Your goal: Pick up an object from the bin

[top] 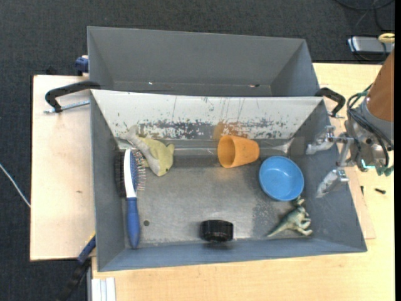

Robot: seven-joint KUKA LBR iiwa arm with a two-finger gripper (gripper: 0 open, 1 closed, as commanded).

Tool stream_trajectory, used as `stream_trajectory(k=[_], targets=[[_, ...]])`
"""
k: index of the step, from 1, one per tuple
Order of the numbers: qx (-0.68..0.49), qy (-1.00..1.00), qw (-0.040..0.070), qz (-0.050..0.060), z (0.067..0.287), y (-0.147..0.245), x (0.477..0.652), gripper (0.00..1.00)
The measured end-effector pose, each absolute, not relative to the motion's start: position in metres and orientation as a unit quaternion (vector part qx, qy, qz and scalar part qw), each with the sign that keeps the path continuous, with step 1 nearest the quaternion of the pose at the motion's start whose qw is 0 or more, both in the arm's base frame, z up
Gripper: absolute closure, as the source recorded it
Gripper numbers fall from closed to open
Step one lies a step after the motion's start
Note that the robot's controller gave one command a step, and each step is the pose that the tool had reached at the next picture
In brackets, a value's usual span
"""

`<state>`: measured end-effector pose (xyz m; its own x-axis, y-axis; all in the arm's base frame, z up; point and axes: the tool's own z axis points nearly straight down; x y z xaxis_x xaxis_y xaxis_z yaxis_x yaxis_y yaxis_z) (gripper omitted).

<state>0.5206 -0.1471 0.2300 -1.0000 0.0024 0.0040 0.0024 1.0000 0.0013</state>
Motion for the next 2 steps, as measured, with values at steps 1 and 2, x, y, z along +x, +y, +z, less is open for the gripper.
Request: stream_trajectory(k=[1,2], targets=[[-0.127,-0.992,-0.004,-0.001,0.0728,-0.1097,0.5369,0.00],[-0.127,-0.992,-0.002,0.000,0.0749,-0.1095,0.5385,0.00]])
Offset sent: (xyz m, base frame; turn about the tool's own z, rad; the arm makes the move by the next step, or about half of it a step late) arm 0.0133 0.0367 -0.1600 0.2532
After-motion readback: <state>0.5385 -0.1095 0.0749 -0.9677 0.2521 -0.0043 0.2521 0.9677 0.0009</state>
